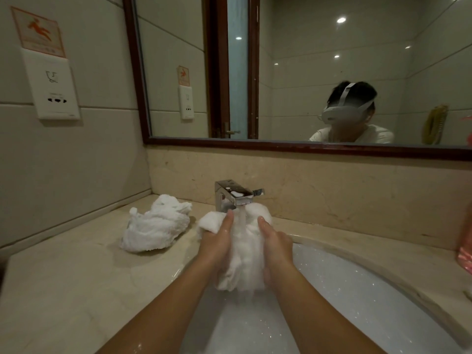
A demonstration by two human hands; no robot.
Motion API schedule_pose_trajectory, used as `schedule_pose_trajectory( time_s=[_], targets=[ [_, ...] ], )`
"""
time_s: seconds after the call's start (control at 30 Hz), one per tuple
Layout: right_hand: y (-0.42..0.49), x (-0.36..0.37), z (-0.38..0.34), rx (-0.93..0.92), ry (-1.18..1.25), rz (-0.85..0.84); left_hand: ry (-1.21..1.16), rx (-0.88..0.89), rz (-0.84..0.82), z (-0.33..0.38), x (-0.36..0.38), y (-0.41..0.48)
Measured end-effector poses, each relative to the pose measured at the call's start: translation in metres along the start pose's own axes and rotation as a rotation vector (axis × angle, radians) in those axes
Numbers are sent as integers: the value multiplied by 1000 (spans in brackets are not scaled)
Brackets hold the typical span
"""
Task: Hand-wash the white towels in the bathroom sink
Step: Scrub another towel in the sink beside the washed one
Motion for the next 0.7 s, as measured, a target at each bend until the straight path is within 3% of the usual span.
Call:
schedule_pose_trajectory(
  time_s=[0.23, 0.37, 0.43, 0.57, 0.7],
  targets=[
    [-6, -2, -6, 36, -72, -127, 250, 26, -70, -2, -6, 7],
    [-7, 5, 3, 59, -185, -159, 581, 201, -137, -7, -7, 5],
    [3, 6, 10, 118, -179, -179, 603, 259, -134, -7, -7, 1],
    [6, 6, 7, 160, -165, -236, 636, 579, -151, 5, -9, -6],
    [3, 1, 0, 209, -175, -313, 720, 716, -310, 9, -7, -12]
  ],
)
Point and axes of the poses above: each hand's wrist, its own y-axis towards the middle knuckle, its own x-axis out of the palm, z = x × y, the point moved 2 cm from there along y, towards the middle knuckle, and after that the axes turned 8 degrees about x, right-handed, at the moved point
